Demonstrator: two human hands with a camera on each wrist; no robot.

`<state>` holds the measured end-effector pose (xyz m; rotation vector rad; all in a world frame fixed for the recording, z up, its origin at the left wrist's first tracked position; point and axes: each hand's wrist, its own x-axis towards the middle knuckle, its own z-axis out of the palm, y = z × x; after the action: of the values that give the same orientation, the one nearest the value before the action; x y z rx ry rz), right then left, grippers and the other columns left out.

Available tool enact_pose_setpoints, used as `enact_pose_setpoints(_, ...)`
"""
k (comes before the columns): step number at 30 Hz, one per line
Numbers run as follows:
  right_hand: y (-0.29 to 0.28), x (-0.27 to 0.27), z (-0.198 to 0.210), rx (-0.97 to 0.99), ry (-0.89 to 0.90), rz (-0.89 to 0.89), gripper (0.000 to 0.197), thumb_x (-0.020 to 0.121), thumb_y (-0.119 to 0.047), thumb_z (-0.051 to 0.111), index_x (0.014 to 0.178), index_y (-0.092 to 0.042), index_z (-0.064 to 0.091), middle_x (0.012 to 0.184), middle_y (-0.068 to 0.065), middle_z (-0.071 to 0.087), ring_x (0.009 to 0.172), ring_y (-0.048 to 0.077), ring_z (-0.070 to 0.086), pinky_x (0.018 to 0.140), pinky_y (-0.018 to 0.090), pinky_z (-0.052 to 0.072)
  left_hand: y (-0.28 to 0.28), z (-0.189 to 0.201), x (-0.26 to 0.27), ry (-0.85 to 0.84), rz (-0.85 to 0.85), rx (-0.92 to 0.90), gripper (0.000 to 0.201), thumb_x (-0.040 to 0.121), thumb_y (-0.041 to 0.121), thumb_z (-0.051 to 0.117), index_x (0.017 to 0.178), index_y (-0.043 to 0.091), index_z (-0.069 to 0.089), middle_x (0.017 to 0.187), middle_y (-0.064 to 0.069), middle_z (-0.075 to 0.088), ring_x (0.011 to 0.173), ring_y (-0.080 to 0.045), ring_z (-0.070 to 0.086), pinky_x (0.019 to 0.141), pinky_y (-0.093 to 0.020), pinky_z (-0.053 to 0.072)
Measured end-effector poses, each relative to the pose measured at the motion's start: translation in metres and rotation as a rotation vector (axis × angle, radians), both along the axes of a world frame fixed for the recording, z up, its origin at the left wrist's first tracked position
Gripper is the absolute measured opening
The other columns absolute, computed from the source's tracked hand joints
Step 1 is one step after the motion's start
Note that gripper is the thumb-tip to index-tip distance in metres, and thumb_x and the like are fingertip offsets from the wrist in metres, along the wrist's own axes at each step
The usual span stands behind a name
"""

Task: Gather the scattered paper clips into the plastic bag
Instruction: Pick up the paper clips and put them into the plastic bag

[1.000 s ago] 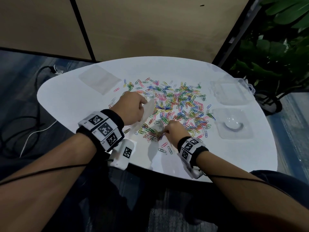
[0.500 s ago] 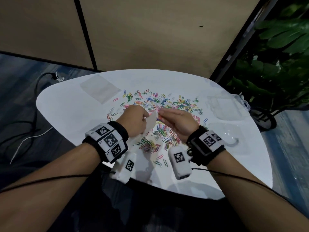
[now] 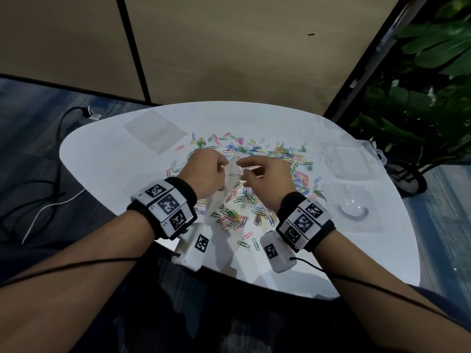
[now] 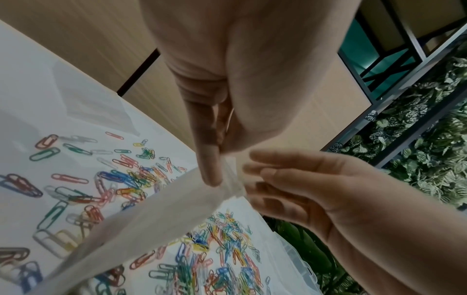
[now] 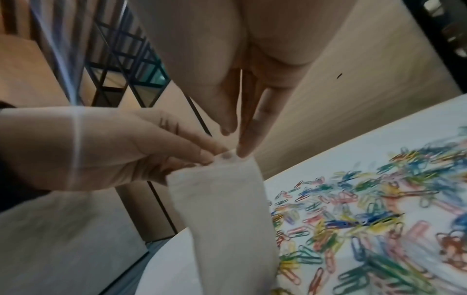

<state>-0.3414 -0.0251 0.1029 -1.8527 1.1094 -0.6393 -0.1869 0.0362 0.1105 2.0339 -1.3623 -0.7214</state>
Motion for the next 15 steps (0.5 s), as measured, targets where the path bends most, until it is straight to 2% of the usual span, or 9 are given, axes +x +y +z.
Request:
enact_pose_setpoints(2,-0.004,-0.012,-0.003,-0.006,0.018,-0.034,0.017,0.088,-0.002,0.062,0.090,-0.015,0.074,0.087,0.002,0.072,0.067,0.020,0.072,0.062,0.033,0.061,0.000,0.002,0.006,0.003,0.015,0.004,0.031,0.093,0.000,0.052,0.120,0.000,0.068,0.098,-0.017,0.073,0.065,-0.026,0.075,0.076,-0.038,0.063)
enact_pose_setpoints(4,-0.005,-0.026,-0.017,0.040,0.231,0.014,0.009,0.084,-0.008,0.069,0.089,-0.016,0.069,0.081,0.002,0.071,0.065,0.020,0.071,0.065,0.035,0.062,0.001,0.005,0.011,-0.009,0.022,0.012,0.032,0.094,0.000,0.052,0.122,0.001,0.067,0.100,-0.017,0.074,0.064,-0.024,0.075,0.076,-0.039,0.063)
enact_pose_setpoints(6,0.004,-0.039,-0.043,0.212,0.559,0.133,0.030,0.077,-0.020,0.080,0.097,-0.017,0.059,0.083,0.003,0.069,0.063,0.017,0.070,0.061,0.032,0.060,0.004,0.009,0.016,-0.046,0.025,-0.004,0.032,0.093,0.001,0.052,0.120,0.004,0.069,0.094,-0.016,0.075,0.065,-0.022,0.075,0.077,-0.038,0.063)
enact_pose_setpoints(8,0.021,-0.046,-0.072,0.359,0.758,0.220,0.054,0.069,-0.030,0.087,0.104,-0.017,0.049,0.094,0.006,0.066,0.062,0.016,0.068,0.049,0.025,0.052,0.007,0.016,0.025,-0.086,0.045,-0.034,0.031,0.091,0.003,0.055,0.117,0.007,0.072,0.095,-0.014,0.074,0.072,-0.024,0.073,0.078,-0.035,0.061)
enact_pose_setpoints(10,0.035,-0.048,-0.094,0.329,0.814,0.225,0.065,0.062,-0.034,0.089,0.107,-0.018,0.044,0.104,0.009,0.061,0.074,0.019,0.062,0.052,0.024,0.043,0.013,0.023,0.038,-0.108,0.079,-0.056,0.031,0.089,0.005,0.056,0.116,0.009,0.072,0.097,-0.011,0.074,0.074,-0.025,0.071,0.071,-0.027,0.056)
enact_pose_setpoints(12,0.043,-0.042,-0.105,0.226,0.768,0.150,0.064,0.061,-0.031,0.088,0.108,-0.017,0.046,0.108,0.005,0.054,0.083,0.019,0.055,0.061,0.026,0.042,0.023,0.030,0.054,-0.108,0.119,-0.072,0.031,0.088,0.004,0.056,0.114,0.010,0.072,0.091,-0.010,0.074,0.066,-0.020,0.071,0.066,-0.023,0.053)
enact_pose_setpoints(15,0.043,-0.022,-0.109,0.154,0.654,0.047,0.053,0.066,-0.024,0.082,0.107,-0.017,0.049,0.113,0.006,0.053,0.084,0.018,0.058,0.067,0.027,0.048,0.043,0.036,0.079,-0.083,0.178,-0.112,0.031,0.088,0.001,0.055,0.112,0.009,0.072,0.086,-0.011,0.074,0.045,-0.001,0.065,0.054,-0.011,0.053)
